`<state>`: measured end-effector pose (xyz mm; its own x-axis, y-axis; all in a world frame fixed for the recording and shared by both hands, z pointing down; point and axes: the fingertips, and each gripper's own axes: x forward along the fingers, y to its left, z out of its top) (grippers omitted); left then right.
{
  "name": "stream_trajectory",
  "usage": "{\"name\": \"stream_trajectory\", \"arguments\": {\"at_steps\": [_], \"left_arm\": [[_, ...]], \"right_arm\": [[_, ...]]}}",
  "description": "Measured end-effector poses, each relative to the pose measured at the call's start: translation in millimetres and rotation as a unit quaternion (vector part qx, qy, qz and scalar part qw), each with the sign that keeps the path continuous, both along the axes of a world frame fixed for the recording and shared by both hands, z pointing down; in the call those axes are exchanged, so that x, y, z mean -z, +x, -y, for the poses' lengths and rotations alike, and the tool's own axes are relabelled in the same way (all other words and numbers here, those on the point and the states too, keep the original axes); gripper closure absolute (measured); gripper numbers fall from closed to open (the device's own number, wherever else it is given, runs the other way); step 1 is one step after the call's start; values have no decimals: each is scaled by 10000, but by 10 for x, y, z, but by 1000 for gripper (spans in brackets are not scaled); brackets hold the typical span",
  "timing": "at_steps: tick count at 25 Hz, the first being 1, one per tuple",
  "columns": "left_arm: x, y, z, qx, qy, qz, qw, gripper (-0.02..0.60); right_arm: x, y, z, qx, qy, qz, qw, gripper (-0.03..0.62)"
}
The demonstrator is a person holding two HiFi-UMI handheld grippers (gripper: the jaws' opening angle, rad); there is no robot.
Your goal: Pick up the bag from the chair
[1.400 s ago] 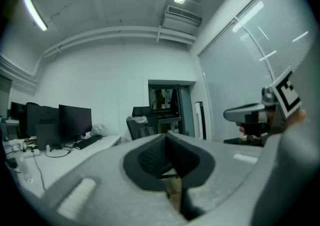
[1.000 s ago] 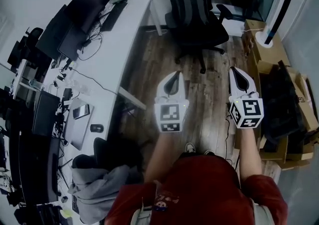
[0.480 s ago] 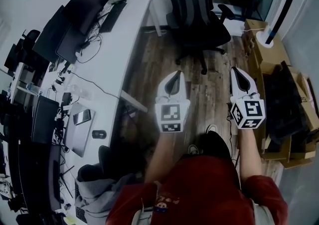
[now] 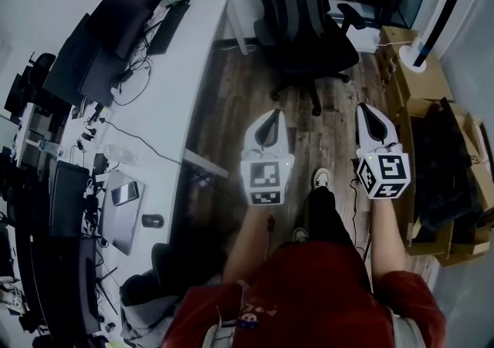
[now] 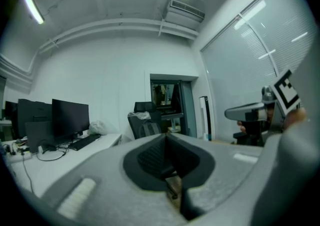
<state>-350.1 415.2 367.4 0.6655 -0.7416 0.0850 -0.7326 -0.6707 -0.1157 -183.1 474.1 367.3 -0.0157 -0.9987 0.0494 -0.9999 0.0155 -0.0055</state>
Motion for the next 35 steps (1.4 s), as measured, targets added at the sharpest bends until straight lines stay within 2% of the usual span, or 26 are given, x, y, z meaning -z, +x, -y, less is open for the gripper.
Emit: {"name": "stream_trajectory", "arguments": {"at_steps": [9,17,25,35], "left_arm": [[-29,536,887,31,3,132,9999,584],[10,1262,1818,98,6,252,9996,584],[7,1955,2503,74,-32,451,9989,584],[136,2453,3282,161,101,464,9987,584]], "right_arm": [[-55,587,905,-23,-13,47,10000,594],[-55,1330,1809,-48,-51,150,9999,594],[-53,1987,2510,-119,-76,189,9997,594],[60,2495,3267,-60,10,95,9999,594]]}}
